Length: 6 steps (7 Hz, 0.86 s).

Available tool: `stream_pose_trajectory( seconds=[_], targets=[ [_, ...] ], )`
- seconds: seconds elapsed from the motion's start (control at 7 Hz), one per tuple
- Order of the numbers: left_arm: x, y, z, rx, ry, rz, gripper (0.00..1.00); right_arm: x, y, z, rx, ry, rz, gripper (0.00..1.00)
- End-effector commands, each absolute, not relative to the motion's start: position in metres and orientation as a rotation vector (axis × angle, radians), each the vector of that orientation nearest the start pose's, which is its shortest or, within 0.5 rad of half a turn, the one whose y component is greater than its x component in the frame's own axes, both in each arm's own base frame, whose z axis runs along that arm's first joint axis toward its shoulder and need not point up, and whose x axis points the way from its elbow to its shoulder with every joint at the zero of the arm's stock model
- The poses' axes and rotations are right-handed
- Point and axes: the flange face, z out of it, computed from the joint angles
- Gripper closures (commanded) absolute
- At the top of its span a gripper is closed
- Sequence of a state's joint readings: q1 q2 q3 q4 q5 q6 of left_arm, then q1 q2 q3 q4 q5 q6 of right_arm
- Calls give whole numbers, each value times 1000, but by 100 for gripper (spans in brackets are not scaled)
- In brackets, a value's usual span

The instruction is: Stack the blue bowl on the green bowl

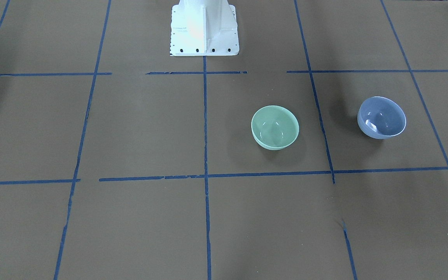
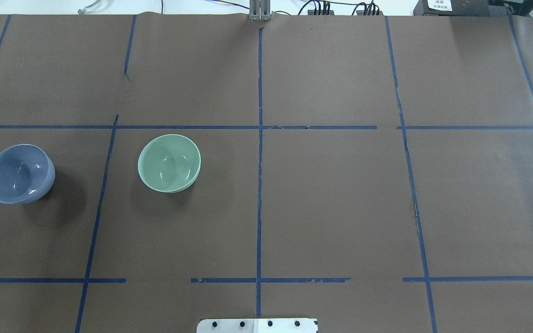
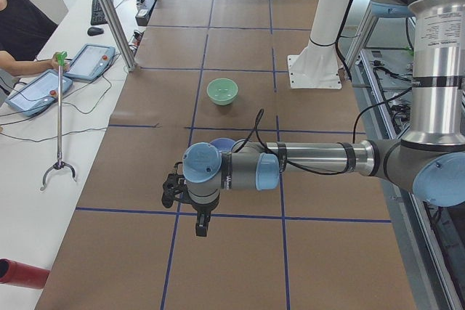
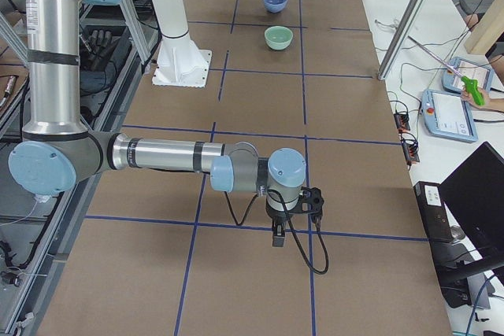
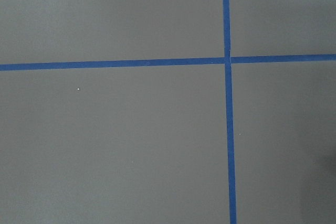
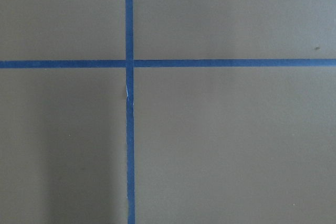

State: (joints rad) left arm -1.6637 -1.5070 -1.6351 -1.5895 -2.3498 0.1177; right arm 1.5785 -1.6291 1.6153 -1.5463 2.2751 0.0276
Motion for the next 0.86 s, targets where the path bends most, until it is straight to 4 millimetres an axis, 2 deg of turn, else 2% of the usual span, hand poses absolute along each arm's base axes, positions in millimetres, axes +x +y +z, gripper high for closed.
stream_pose_trajectory(
  seconds=[0.0,0.43,0.57,0.71],
  targets=[
    [-105,-455,655,106,775,40,0,72,-467,667,3,-704,30,0],
    [-99,-467,639,160,769,71,0,72,-467,667,3,-704,30,0],
    [-80,-474,631,186,765,75,0,72,-467,667,3,-704,30,0],
    [-37,-480,614,175,792,-30,0,72,-467,667,3,-704,30,0]
  ],
)
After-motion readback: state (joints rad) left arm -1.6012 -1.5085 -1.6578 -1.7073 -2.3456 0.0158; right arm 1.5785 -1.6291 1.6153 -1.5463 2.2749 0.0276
